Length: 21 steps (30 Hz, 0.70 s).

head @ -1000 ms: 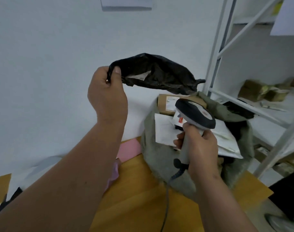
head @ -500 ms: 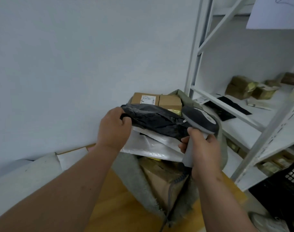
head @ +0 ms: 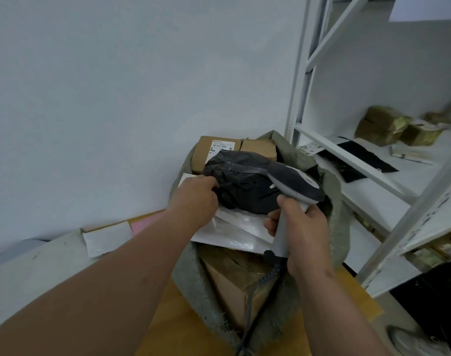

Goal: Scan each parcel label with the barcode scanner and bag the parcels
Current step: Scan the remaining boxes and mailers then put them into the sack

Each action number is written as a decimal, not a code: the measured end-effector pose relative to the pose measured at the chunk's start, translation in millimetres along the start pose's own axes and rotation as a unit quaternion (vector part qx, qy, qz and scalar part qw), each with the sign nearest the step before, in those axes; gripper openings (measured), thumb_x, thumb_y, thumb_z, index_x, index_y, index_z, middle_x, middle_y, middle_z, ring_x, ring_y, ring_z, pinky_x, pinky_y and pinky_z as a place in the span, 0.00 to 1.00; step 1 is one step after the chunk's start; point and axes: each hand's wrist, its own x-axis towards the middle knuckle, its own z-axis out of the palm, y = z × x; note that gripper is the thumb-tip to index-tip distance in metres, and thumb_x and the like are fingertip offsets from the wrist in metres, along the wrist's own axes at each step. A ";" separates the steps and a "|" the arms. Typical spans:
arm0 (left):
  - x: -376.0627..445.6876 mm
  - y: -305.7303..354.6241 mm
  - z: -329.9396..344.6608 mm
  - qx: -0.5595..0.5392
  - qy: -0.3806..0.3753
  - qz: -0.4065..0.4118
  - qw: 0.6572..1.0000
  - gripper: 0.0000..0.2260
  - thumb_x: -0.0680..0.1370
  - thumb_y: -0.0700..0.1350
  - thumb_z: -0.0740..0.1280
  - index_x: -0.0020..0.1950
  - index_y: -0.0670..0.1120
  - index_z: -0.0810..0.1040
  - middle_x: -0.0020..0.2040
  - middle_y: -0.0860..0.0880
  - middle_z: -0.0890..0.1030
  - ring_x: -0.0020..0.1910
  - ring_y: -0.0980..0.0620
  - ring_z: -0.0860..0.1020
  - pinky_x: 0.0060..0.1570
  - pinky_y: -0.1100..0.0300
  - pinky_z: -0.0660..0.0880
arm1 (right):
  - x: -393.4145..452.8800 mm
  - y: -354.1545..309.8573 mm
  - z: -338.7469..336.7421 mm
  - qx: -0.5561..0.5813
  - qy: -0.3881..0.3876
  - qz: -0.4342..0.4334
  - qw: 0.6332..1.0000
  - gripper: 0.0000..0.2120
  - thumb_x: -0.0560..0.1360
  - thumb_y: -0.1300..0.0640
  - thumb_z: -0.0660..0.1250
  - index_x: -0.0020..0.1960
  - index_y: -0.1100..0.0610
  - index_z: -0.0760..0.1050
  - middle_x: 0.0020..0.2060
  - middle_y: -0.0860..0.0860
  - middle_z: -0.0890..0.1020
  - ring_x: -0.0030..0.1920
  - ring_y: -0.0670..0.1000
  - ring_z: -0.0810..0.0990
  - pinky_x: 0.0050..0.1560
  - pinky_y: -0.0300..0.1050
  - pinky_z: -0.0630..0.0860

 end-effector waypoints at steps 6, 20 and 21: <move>2.9 -10.7 -10.1 0.142 -0.081 -0.059 0.985 0.24 0.79 0.42 0.56 0.74 0.59 0.66 0.77 0.56 0.62 0.78 0.50 0.52 0.74 0.39 0.36 | 0.2 5.5 10.2 -0.006 -0.032 0.016 0.999 0.05 0.77 0.57 0.70 0.50 0.58 0.78 0.29 0.52 0.79 0.27 0.48 0.79 0.33 0.44 0.79; -41.1 -75.7 -30.7 -0.022 0.013 -0.143 0.989 0.20 0.81 0.47 0.56 0.73 0.59 0.67 0.76 0.56 0.65 0.76 0.52 0.57 0.75 0.43 0.42 | -62.4 22.8 75.8 -0.113 -0.124 0.048 0.985 0.07 0.76 0.53 0.70 0.48 0.57 0.77 0.35 0.54 0.82 0.32 0.51 0.82 0.38 0.46 0.80; -46.8 -85.6 -34.2 -0.024 0.011 -0.146 0.989 0.20 0.82 0.47 0.56 0.73 0.59 0.67 0.76 0.56 0.65 0.76 0.52 0.57 0.75 0.43 0.42 | -70.1 26.0 84.3 -0.120 -0.128 0.046 0.983 0.07 0.76 0.53 0.70 0.48 0.57 0.77 0.35 0.54 0.82 0.31 0.50 0.82 0.38 0.45 0.80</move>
